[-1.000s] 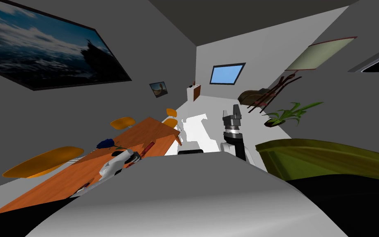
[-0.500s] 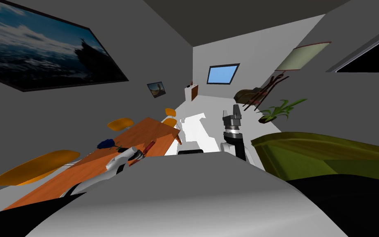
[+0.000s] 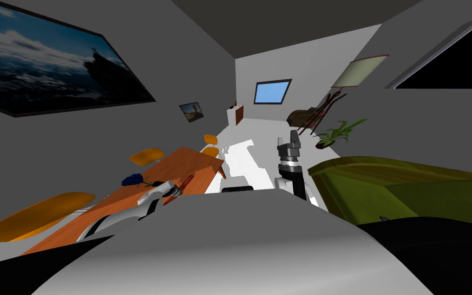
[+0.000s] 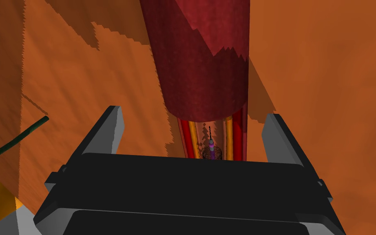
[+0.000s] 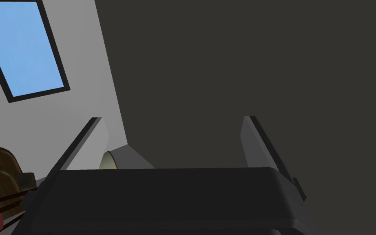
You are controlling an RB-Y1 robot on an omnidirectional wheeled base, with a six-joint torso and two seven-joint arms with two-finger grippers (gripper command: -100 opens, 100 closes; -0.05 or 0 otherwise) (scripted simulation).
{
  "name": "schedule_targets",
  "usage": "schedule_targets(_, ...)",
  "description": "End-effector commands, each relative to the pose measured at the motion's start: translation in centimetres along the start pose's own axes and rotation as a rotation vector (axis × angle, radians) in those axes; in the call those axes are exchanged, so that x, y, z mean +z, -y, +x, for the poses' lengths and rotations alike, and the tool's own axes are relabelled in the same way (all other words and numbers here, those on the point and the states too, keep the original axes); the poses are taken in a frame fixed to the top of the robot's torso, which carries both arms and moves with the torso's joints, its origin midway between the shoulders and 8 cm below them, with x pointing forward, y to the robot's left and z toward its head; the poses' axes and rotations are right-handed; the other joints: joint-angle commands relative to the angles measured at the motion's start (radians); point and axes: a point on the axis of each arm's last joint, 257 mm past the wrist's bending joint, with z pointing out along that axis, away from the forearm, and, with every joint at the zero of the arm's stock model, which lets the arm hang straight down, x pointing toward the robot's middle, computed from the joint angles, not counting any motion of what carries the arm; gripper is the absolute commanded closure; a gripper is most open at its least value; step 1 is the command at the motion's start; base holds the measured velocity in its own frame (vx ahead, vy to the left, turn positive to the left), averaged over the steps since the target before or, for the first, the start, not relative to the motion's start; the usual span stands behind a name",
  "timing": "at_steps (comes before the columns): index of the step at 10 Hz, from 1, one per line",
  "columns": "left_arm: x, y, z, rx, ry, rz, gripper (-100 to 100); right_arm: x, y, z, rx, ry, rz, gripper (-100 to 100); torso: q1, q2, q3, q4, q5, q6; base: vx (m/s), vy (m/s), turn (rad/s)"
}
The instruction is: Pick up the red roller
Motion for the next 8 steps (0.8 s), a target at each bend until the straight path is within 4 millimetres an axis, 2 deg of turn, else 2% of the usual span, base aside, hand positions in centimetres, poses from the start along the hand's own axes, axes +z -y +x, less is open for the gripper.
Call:
schedule_targets(1,0.3,-0.7,-0.7,-0.004,0.016,-0.014,-100,0.0,0.0,0.0,0.000,0.000,0.000,0,0.000,0.000,0.000,0.000,0.000,0.000,-0.039,0.014,0.001)
schedule_targets(2,0.2,0.1,0.0,-0.014,0.015,0.003,-100,0.0,0.0,0.0,0.000,0.000,0.000,0,-0.001,-0.002,-0.001,-0.001,0.000,0.000,-0.048,0.026,-0.094)
schedule_targets(3,0.4,-0.6,-0.6,-0.019,0.028,-0.011,-100,0.0,0.0,0.0,0.000,0.000,0.000,0,0.000,-0.003,-0.002,-0.001,0.000,0.000,-0.046,0.023,-0.065)
schedule_targets(4,0.3,0.2,-0.1,-0.031,0.029,0.007,-100,0.0,0.0,0.0,0.000,0.000,0.000,0,0.000,-0.003,-0.002,-0.001,0.001,-0.001,-0.073,0.016,-0.114)
schedule_targets(5,0.4,-0.4,-0.7,-0.036,0.041,-0.006,-100,0.0,0.0,0.0,0.000,0.000,0.000,0,0.001,-0.002,-0.001,-0.001,0.001,-0.001,-0.071,0.022,-0.052)
schedule_targets(6,0.3,0.3,-0.4,-0.050,0.047,0.010,-100,0.0,0.0,0.0,0.000,0.000,0.000,0,0.001,-0.001,-0.001,-0.001,0.001,-0.002,-0.073,0.032,-0.083)
schedule_targets(8,0.4,0.0,-0.7,-0.049,0.051,0.003,-100,0.0,0.0,0.0,0.000,0.000,0.000,0,0.002,-0.002,-0.002,-0.002,0.002,-0.001,-0.038,0.023,-0.033)
